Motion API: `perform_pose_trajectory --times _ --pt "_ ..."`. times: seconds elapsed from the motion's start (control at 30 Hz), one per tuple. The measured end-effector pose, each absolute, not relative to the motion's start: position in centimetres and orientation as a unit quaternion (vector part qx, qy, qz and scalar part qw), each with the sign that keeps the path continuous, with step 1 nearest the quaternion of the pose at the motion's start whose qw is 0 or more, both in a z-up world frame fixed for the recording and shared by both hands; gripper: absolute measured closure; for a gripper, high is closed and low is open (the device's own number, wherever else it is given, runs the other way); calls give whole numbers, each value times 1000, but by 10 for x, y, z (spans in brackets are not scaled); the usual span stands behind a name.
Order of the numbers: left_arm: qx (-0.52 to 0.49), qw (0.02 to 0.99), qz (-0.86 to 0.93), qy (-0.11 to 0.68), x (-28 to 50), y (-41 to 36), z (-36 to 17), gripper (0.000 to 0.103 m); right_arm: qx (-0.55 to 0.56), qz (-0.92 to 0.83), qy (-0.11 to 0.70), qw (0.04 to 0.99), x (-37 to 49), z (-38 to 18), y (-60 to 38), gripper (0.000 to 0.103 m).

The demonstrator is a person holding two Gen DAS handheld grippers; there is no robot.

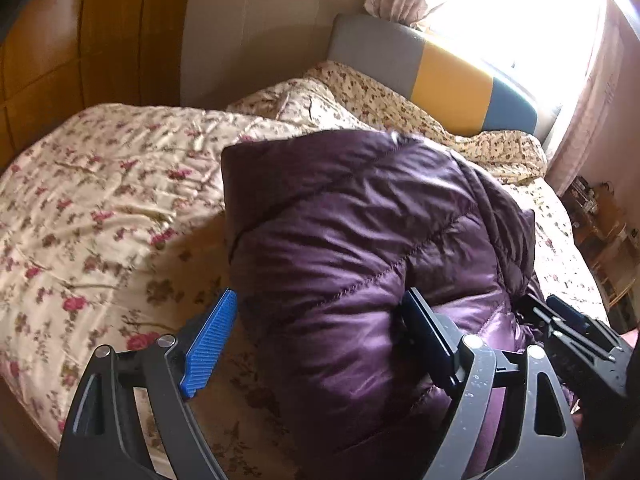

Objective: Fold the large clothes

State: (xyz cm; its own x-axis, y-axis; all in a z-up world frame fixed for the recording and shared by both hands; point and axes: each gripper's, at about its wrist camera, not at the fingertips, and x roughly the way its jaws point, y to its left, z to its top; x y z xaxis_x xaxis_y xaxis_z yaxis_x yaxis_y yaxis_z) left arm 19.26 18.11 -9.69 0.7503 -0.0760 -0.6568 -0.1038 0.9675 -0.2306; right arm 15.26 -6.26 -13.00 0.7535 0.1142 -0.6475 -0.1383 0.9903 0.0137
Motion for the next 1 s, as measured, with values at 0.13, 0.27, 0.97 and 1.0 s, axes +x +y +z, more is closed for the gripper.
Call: perform_pose_trajectory --times 0.13,0.27,0.97,1.0 --pt "-131 929 13 345 196 184 -90 19 -24 65 335 940 155 -114 -55 54" --pt "-130 931 14 342 204 184 -84 19 -27 69 331 941 162 -105 -45 54" --pt "-120 932 1 343 236 185 -81 19 -53 82 342 935 203 -116 -14 55" --pt "-120 931 0 344 238 185 -82 19 -53 80 345 934 205 -118 -14 55"
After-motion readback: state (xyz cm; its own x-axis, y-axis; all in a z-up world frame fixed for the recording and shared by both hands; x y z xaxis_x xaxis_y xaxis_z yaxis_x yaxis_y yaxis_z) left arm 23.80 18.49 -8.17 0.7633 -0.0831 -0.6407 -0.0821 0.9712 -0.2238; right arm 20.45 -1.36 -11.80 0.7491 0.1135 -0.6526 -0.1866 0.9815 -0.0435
